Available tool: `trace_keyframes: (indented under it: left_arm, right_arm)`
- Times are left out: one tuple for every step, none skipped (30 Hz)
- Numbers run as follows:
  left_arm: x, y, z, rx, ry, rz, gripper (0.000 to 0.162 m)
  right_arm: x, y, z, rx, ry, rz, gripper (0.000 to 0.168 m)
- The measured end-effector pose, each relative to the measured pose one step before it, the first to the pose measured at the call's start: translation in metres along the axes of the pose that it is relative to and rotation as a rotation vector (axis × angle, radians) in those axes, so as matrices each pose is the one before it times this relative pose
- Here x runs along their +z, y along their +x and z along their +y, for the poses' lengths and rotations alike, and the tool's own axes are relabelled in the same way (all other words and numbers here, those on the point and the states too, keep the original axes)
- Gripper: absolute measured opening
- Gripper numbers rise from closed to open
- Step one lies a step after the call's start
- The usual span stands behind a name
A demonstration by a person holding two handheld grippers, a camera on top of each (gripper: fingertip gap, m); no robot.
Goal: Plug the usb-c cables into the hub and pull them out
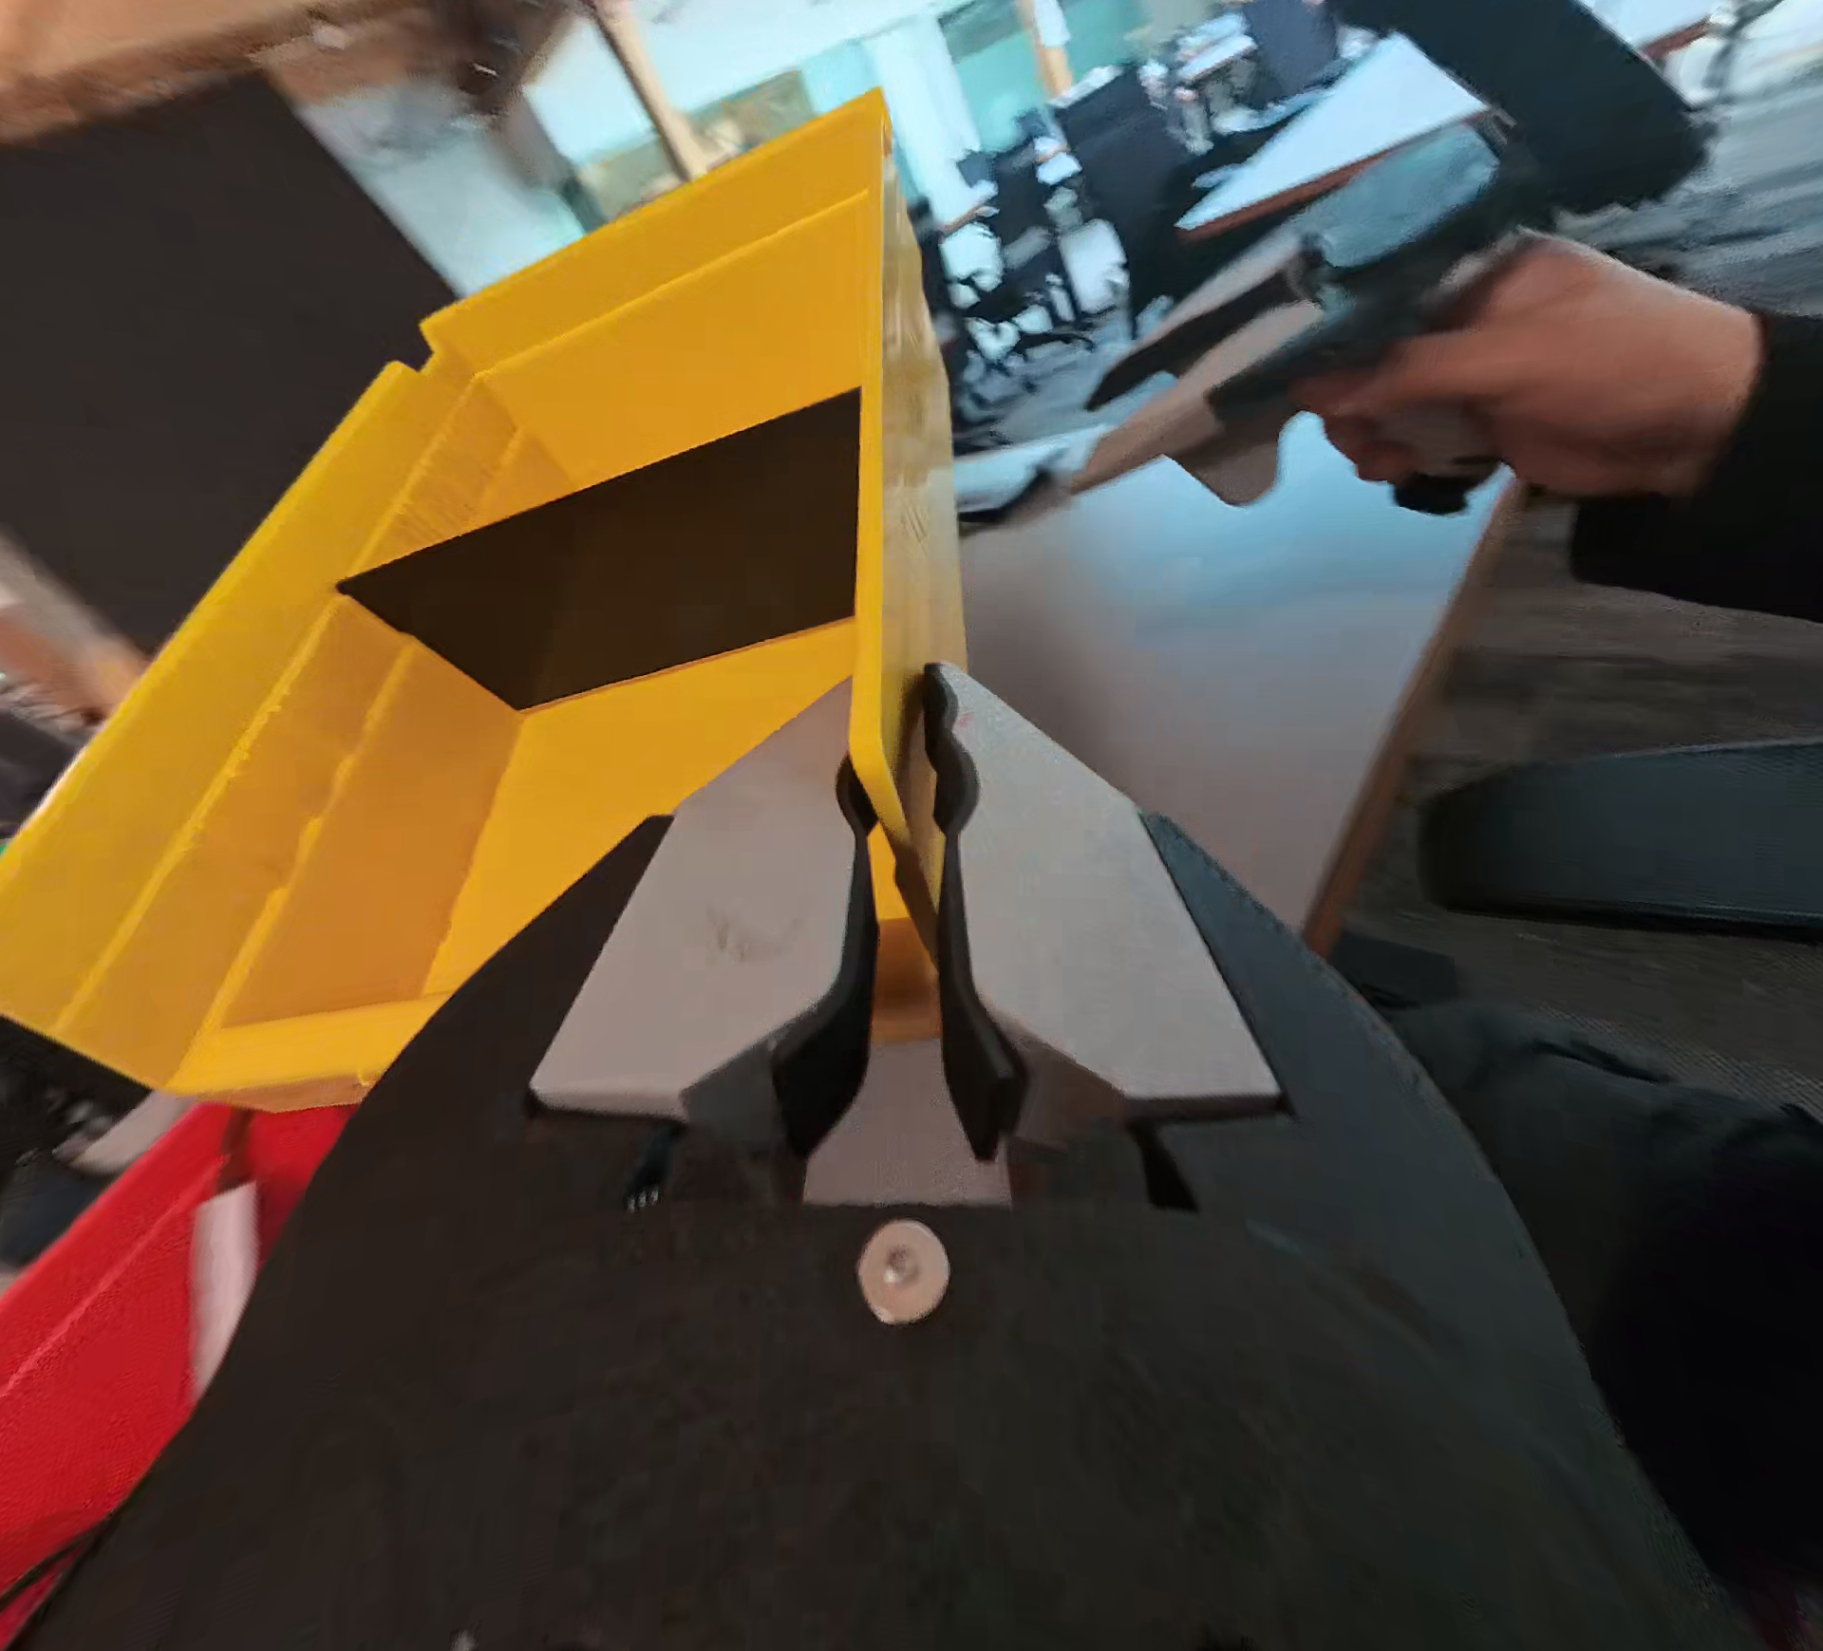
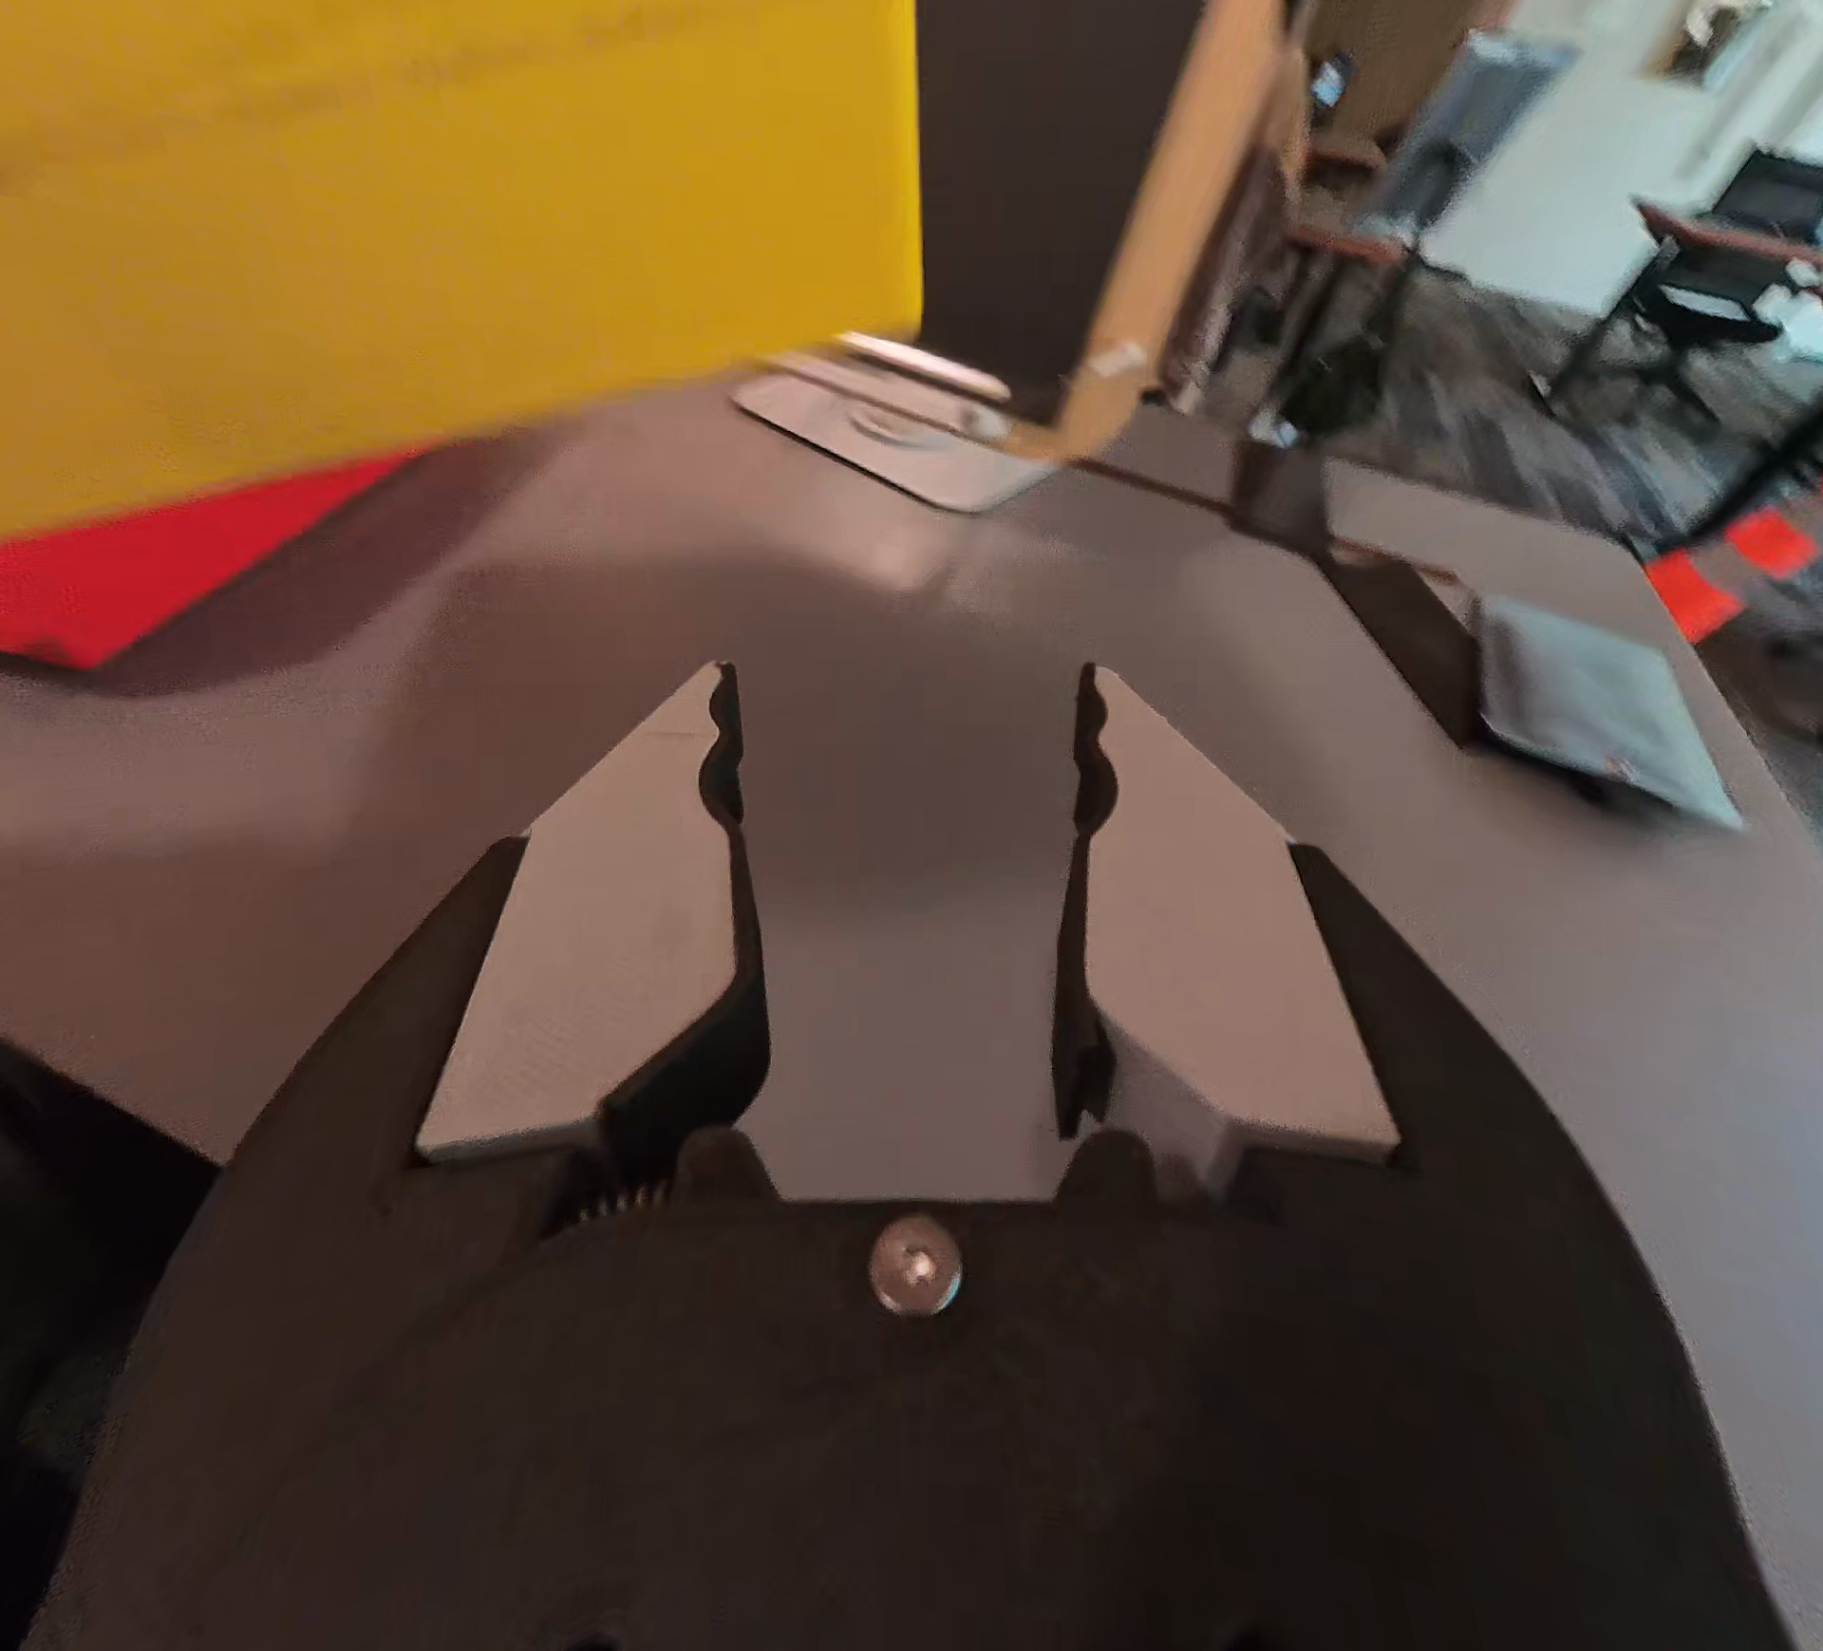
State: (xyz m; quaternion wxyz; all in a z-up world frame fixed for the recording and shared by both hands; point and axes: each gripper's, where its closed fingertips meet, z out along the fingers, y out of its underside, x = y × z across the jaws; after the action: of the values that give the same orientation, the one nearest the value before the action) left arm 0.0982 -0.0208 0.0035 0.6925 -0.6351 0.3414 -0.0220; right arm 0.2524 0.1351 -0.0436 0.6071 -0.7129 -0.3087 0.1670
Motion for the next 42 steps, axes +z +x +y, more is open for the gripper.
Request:
trace_keyframes:
  left_arm:
    - [0.01760, 0.01857, 0.00468, 0.0101, -0.0222, 0.0414, 0.003]
    - [0.01859, 0.01680, 0.00692, 0.0118, -0.0280, 0.0361, 0.003]
    - [0.01856, 0.01394, 0.00761, 0.0167, -0.0270, 0.0247, 0.003]
    - [0.01769, 0.01106, 0.00797, 0.0171, -0.0256, 0.0172, 0.003]
    - [0.01670, 0.00899, 0.00789, 0.0057, -0.0258, 0.0169, 0.003]
    - [0.01508, 0.00649, 0.00667, -0.0015, -0.0228, 0.0126, 0.003]
    - [0.01406, 0.00489, 0.00579, -0.0143, -0.0212, 0.0153, 0.003]
    - [0.01313, 0.00308, 0.00483, -0.0238, -0.0163, 0.0163, 0.003]
    - [0.01216, 0.00130, 0.00379, -0.0273, -0.0134, 0.0141, 0.004]
    - [0.01213, 0.00054, 0.00378, -0.0315, -0.0183, 0.0178, 0.004]
    - [0.01162, 0.00101, 0.00284, -0.0380, -0.0178, 0.0249, 0.004]
    - [0.00910, -0.00297, -0.00249, -0.0225, 0.0110, -0.0089, 0.004]
    - [0.00880, -0.00177, -0.00093, 0.0037, -0.0088, -0.0090, 0.004]
    - [0.00809, 0.00072, 0.00043, -0.0142, -0.0221, 0.0046, 0.004]
    - [0.00505, 0.00273, -0.00080, -0.0414, -0.0187, 0.0206, 0.006]
    - [0.00007, 0.00776, 0.00004, -0.0547, -0.0261, 0.0643, 0.020]
    - [-0.00472, 0.00810, 0.00077, -0.0600, -0.0202, 0.0728, 0.037]
    - [-0.00848, 0.00559, 0.00293, -0.0520, -0.0168, 0.0554, 0.049]
    - [-0.01111, 0.00291, 0.00430, -0.0378, -0.0164, 0.0345, 0.059]
    - [-0.01367, 0.00028, 0.00446, -0.0185, -0.0069, 0.0114, 0.064]
    - [-0.01562, -0.00170, 0.00347, 0.0035, 0.0064, -0.0077, 0.067]
    - [-0.01654, -0.00566, 0.00278, 0.0100, 0.0108, -0.0294, 0.067]
    - [-0.01688, -0.00881, 0.00185, 0.0107, 0.0149, -0.0428, 0.067]
    - [-0.01637, -0.01199, 0.00168, 0.0109, 0.0128, -0.0532, 0.067]
    - [-0.01569, -0.01505, 0.00313, 0.0135, 0.0012, -0.0626, 0.067]
    - [-0.01502, -0.01732, 0.00551, 0.0133, -0.0102, -0.0673, 0.067]
    - [-0.01438, -0.01743, 0.00700, 0.0074, -0.0120, -0.0592, 0.068]
    - [-0.01365, -0.01729, 0.00827, -0.0021, -0.0091, -0.0509, 0.069]
    - [-0.01314, -0.01627, 0.00960, -0.0100, -0.0085, -0.0377, 0.070]
    - [-0.01243, -0.01535, 0.01037, -0.0159, -0.0070, -0.0274, 0.070]
    - [-0.01160, -0.01565, 0.01066, -0.0191, -0.0056, -0.0288, 0.071]
    - [-0.01045, -0.01635, 0.01083, -0.0194, -0.0064, -0.0355, 0.071]
    - [-0.00874, -0.01672, 0.01029, -0.0210, -0.0067, -0.0425, 0.071]
    - [-0.00666, -0.01571, 0.00942, -0.0215, -0.0075, -0.0427, 0.071]
    - [-0.00441, -0.01245, 0.00820, -0.0203, -0.0098, -0.0324, 0.071]
    - [-0.00247, -0.00783, 0.00616, -0.0205, -0.0085, -0.0173, 0.071]
    - [-0.00074, -0.00218, 0.00245, -0.0217, 0.0029, 0.0006, 0.071]
    - [0.00072, 0.00312, -0.00084, -0.0184, 0.0134, 0.0162, 0.071]
    - [0.00267, 0.00575, -0.00222, -0.0054, 0.0138, 0.0186, 0.071]
    - [0.00513, 0.00469, -0.00307, 0.0089, 0.0139, 0.0027, 0.070]
    - [0.00740, 0.00273, -0.00366, 0.0153, 0.0168, -0.0139, 0.067]
    - [0.00935, 0.00305, -0.00282, 0.0142, 0.0134, -0.0126, 0.065]
  right_arm:
    - [-0.00514, 0.01732, 0.01170, 0.0326, -0.0256, 0.0263, 0.066]
    - [-0.00455, 0.01349, 0.01010, 0.0336, -0.0203, 0.0141, 0.066]
    - [-0.00415, 0.01019, 0.00792, 0.0303, -0.0112, 0.0069, 0.067]
    - [-0.00347, 0.00663, 0.00569, 0.0214, -0.0031, -0.0019, 0.067]
    - [-0.00234, 0.00379, 0.00335, 0.0101, 0.0004, -0.0065, 0.068]
    - [-0.00124, 0.00266, 0.00211, 0.0003, -0.0047, -0.0025, 0.069]
    - [-0.00050, 0.00138, 0.00055, -0.0078, -0.0059, 0.0024, 0.071]
    - [-0.00038, -0.00040, -0.00113, -0.0164, -0.0041, 0.0017, 0.072]
    - [-0.00065, -0.00187, -0.00250, -0.0231, -0.0002, 0.0024, 0.074]
    - [-0.00091, -0.00299, -0.00379, -0.0213, 0.0063, 0.0033, 0.075]
    - [-0.00085, -0.00639, -0.00455, -0.0183, 0.0124, -0.0105, 0.074]
    - [0.00010, -0.00973, -0.00395, -0.0179, 0.0104, -0.0260, 0.075]
    - [0.00110, -0.00975, -0.00285, -0.0128, 0.0044, -0.0231, 0.079]
    - [0.00194, -0.00942, -0.00175, -0.0081, -0.0022, -0.0210, 0.079]
    - [0.00222, -0.01011, -0.00152, -0.0071, -0.0049, -0.0263, 0.081]
    - [0.00214, -0.00952, -0.00176, -0.0076, -0.0035, -0.0235, 0.084]
    - [0.00163, -0.00782, -0.00242, -0.0127, 0.0011, -0.0136, 0.086]
    - [0.00162, -0.00784, -0.00190, -0.0163, 0.0012, -0.0133, 0.086]
    - [0.00257, -0.00956, -0.00089, -0.0164, -0.0012, -0.0226, 0.087]
    - [0.00423, -0.01114, 0.00050, -0.0183, -0.0050, -0.0315, 0.090]
    - [0.00638, -0.01029, 0.00235, -0.0252, -0.0122, -0.0277, 0.096]
    - [0.00805, -0.00631, 0.00457, -0.0298, -0.0254, -0.0064, 0.099]
    - [0.00857, -0.00281, 0.00593, -0.0297, -0.0338, 0.0107, 0.099]
    - [0.00795, -0.00133, 0.00708, -0.0327, -0.0386, 0.0146, 0.098]
    - [0.00694, 0.00203, 0.00885, -0.0329, -0.0467, 0.0240, 0.093]
    - [0.00550, 0.00551, 0.00891, -0.0294, -0.0424, 0.0289, 0.093]
    - [0.00213, 0.00519, 0.00474, 0.0065, -0.0122, 0.0065, 0.103]
    - [-0.00163, 0.00689, 0.00417, 0.0262, -0.0083, -0.0028, 0.103]
    - [-0.00378, 0.01266, 0.00667, 0.0034, -0.0235, 0.0303, 0.102]
    - [-0.00573, 0.01711, 0.00778, -0.0123, -0.0254, 0.0618, 0.100]
    - [-0.00600, 0.01956, 0.00953, -0.0152, -0.0313, 0.0748, 0.099]
    - [-0.00447, 0.02157, 0.01195, -0.0067, -0.0425, 0.0786, 0.099]
    - [-0.00239, 0.02080, 0.01315, 0.0054, -0.0483, 0.0700, 0.096]
    - [-0.00111, 0.01678, 0.01068, 0.0184, -0.0367, 0.0479, 0.093]
    - [-0.00127, 0.00850, 0.00542, 0.0277, -0.0105, 0.0047, 0.093]
    - [-0.00256, 0.00148, -0.00066, 0.0382, 0.0167, -0.0246, 0.093]
    - [-0.00343, -0.00509, -0.00606, 0.0419, 0.0364, -0.0444, 0.092]
    - [-0.00303, -0.01276, -0.01046, 0.0351, 0.0504, -0.0670, 0.092]
    - [-0.00076, -0.01918, -0.01238, 0.0236, 0.0540, -0.0828, 0.092]
    - [0.00304, -0.02169, -0.01161, 0.0156, 0.0461, -0.0791, 0.092]
    - [0.00757, -0.02178, -0.00854, 0.0056, 0.0279, -0.0667, 0.092]
    - [0.01168, -0.01978, -0.00321, -0.0099, -0.0012, -0.0525, 0.092]
